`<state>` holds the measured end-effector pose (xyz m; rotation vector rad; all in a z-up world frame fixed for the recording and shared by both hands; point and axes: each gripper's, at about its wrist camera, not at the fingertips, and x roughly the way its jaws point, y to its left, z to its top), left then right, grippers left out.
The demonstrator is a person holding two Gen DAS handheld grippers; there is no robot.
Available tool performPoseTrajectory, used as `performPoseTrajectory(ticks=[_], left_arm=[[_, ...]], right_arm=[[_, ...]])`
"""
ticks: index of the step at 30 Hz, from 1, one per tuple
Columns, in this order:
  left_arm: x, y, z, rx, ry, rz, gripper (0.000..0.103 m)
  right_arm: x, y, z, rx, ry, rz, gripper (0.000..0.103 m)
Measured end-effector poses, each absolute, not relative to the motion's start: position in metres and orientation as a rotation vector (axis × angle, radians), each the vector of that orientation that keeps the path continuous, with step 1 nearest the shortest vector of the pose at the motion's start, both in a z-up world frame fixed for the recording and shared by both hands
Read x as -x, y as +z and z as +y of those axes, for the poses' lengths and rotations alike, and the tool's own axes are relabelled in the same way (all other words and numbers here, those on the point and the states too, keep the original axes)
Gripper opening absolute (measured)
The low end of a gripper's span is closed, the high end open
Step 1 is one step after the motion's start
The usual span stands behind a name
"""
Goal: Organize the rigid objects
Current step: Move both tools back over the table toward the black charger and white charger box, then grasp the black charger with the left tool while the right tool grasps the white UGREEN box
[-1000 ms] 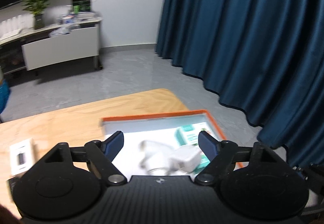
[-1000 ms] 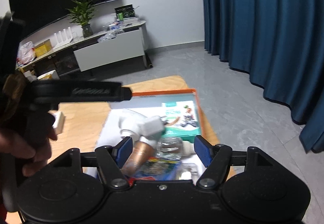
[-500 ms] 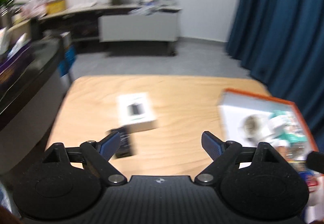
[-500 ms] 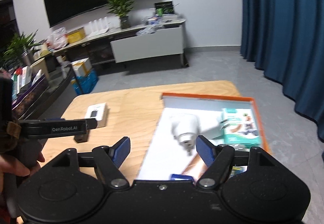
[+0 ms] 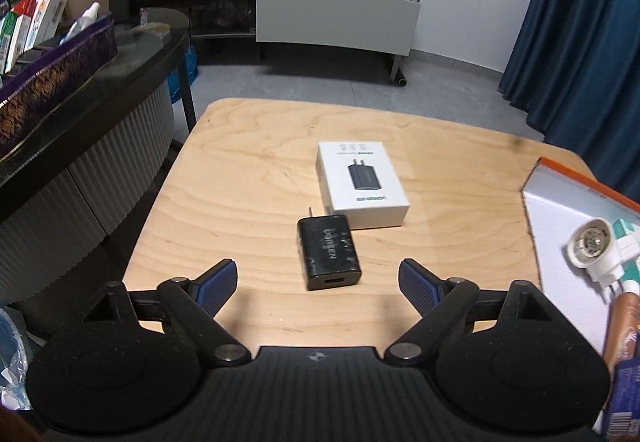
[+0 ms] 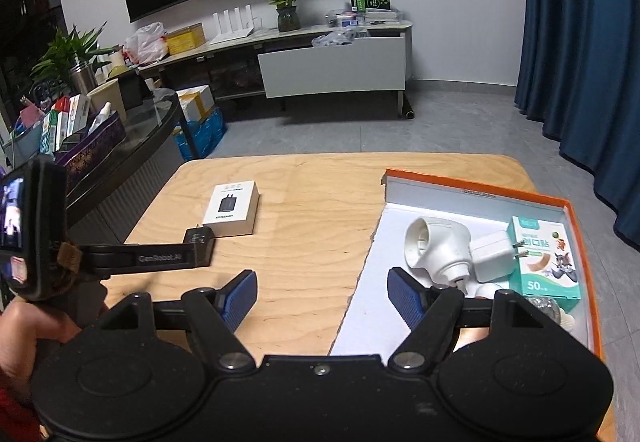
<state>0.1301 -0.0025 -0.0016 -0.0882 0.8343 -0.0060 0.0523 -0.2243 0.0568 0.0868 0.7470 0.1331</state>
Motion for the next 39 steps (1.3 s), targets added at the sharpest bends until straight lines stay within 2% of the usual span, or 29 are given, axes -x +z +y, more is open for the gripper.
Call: performPoseTrajectory(ticks=[8,11,14,16,17,27,39], left_arm=[[-0.133,-0.020,0.005,0.106,0.004,0.813,0.090],[-0.136,-0.026,0.006,0.102,0.003,0.800,0.083],[-0.137,-0.029,0.000,0.046,-0.003,0.771,0.068],[-0.136,-0.028,-0.001,0.015,-0.018,0.757,0.041],[-0.134,-0.027,0.000,0.011,-0.031,0.754,0.036],[-0.115,-0.017,0.040,0.064,-0.034,0.720,0.036],[-0.102,-0.011,0.060,0.120,-0.039,0.675,0.036]], right_arm=[[-0.063,0.048,-0.218,-0.082,0.138,0.761,0.086],[-0.068,0.046,-0.213,-0.080,0.146,0.760,0.086],[-0.074,0.043,-0.207,-0.075,0.154,0.766,0.086],[-0.080,0.040,-0.201,-0.068,0.160,0.776,0.086],[-0.083,0.039,-0.198,-0.065,0.162,0.781,0.086],[-0.148,0.022,-0.133,-0.034,0.275,0.822,0.090],[-0.239,-0.027,-0.076,0.023,0.232,0.910,0.088]])
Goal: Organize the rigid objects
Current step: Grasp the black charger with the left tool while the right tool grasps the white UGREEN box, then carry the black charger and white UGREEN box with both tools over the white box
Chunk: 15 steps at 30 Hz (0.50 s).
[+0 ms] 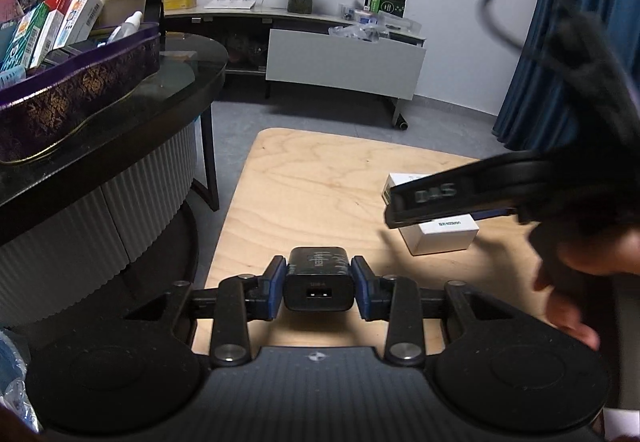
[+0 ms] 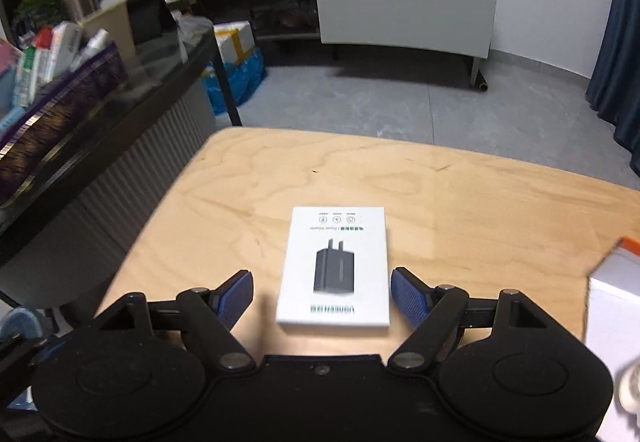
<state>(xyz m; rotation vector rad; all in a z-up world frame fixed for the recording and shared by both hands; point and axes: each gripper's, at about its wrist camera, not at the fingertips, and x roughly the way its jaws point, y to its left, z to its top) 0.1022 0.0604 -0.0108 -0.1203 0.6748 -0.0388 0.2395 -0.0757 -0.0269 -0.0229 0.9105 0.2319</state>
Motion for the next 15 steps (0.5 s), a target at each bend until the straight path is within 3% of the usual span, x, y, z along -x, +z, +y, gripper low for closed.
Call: performPoseTrajectory(ticks=[1,2,15], left_arm=[[-0.102,-0.011,0.060,0.119,-0.041,0.672,0.036],[-0.102,-0.011,0.059,0.121,-0.043,0.669,0.036],[-0.073,0.012,0.045,0.109,-0.078,0.595,0.036]], right_arm=[[-0.242,-0.030,-0.073,0.033,0.231,0.916,0.084],[-0.242,-0.031,-0.072,0.041,0.231,0.920,0.070],[-0.149,0.037,-0.127,0.020,0.173,0.768,0.070]])
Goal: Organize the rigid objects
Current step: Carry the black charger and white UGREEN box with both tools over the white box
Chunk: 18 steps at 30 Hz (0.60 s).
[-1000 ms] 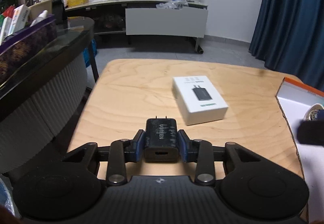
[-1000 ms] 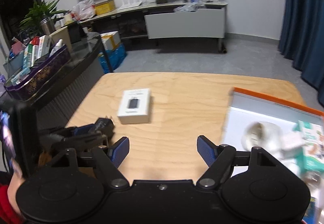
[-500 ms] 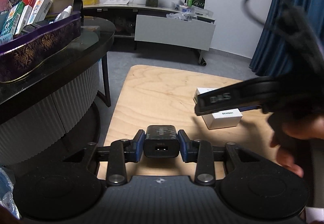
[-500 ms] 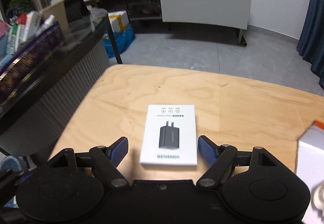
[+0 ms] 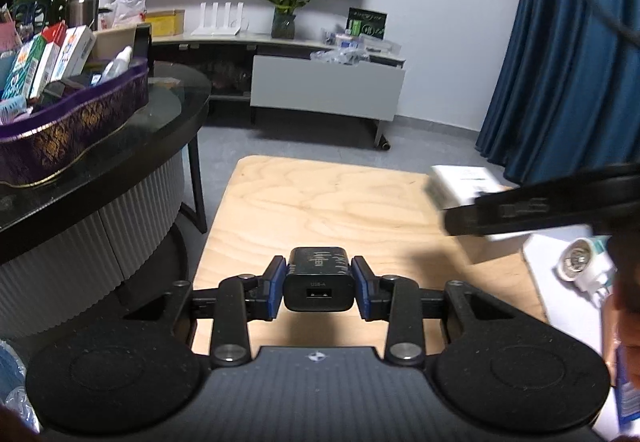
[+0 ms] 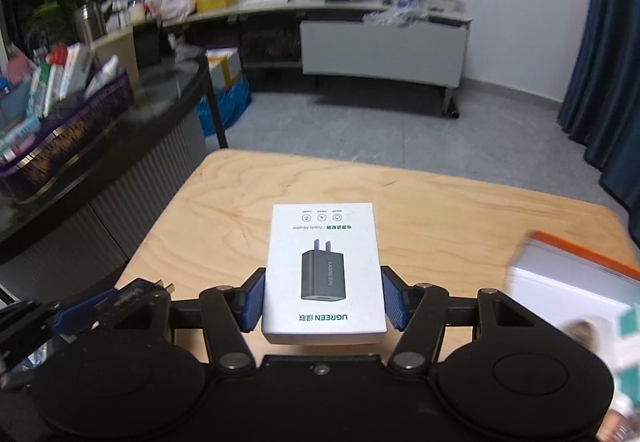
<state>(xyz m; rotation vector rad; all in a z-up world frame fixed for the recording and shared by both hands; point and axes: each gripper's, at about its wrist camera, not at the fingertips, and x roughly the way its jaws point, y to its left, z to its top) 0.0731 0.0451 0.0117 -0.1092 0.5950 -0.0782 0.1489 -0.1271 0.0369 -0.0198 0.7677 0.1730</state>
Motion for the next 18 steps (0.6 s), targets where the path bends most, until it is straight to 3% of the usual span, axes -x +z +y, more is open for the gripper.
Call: performPoseTrajectory(ticks=[18], left_arm=[[-0.011,0.066,-0.079,0.063,-0.363,0.541,0.036]], right_arm=[[0.037,0.092,-0.269,-0.040,-0.128,0.577,0.070]])
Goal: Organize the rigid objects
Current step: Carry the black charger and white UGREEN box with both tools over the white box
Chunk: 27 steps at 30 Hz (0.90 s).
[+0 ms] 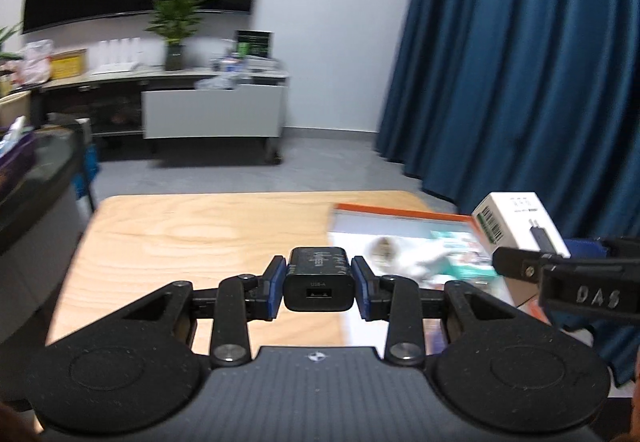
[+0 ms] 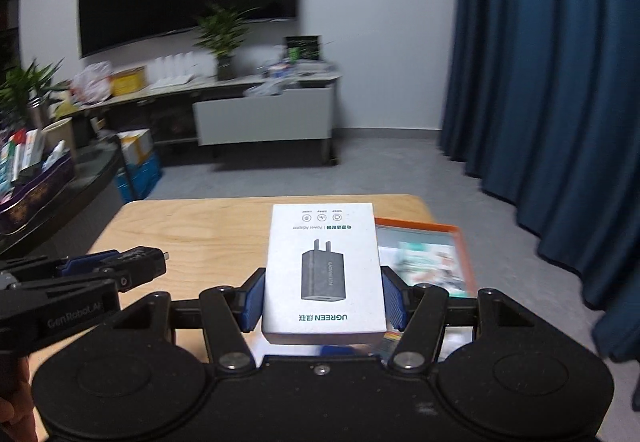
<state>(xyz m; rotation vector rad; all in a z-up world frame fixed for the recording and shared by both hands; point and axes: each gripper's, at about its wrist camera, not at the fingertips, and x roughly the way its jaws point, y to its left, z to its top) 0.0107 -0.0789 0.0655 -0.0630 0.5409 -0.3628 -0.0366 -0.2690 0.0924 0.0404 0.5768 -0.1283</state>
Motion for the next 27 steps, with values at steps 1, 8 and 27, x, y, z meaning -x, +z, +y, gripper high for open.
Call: performPoseTrajectory(ticks=[1,8,27], left_arm=[[-0.009,0.067,-0.086,0.069,-0.381,0.546,0.036],[0.008,0.070,-0.123,0.044,-0.440,0.539,0.036],[0.021,0.068,-0.138,0.006,-0.435,0.531,0.036]], right_arm=[[0.044,0.092,-0.274,-0.043,-0.141,0.573,0.070],[0.081,0.086,-0.302,-0.072,-0.192,0.545,0.070],[0.113,0.086,-0.333,-0.156,-0.191,0.505,0.070]])
